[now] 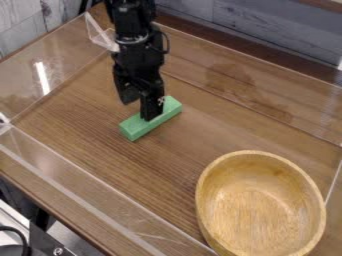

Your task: Put the green block in the brown bowl

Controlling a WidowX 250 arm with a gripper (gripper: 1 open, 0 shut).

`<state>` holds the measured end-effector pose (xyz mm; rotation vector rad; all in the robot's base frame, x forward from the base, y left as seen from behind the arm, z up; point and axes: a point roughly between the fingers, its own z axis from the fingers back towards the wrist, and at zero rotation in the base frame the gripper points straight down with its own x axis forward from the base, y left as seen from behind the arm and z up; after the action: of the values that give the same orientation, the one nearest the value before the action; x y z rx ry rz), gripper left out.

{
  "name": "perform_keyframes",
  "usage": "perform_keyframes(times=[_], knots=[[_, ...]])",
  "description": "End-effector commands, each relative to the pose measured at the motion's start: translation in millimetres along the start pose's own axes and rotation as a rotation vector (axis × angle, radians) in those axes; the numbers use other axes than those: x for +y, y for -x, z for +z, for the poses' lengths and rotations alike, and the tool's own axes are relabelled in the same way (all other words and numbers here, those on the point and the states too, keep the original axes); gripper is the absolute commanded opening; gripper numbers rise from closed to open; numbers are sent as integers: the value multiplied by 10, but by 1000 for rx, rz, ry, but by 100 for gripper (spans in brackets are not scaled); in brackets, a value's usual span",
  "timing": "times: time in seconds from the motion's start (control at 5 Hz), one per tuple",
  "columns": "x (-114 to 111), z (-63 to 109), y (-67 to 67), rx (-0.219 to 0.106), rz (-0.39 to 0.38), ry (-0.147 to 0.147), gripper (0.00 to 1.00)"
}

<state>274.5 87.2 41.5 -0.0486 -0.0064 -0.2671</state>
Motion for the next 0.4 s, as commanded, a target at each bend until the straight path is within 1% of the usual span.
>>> perform_keyframes(times=[0.0,0.2], knots=[[30,-4,-37,-30,-6,-17,100],[26,-86,-38,-32,-11,-13,100]])
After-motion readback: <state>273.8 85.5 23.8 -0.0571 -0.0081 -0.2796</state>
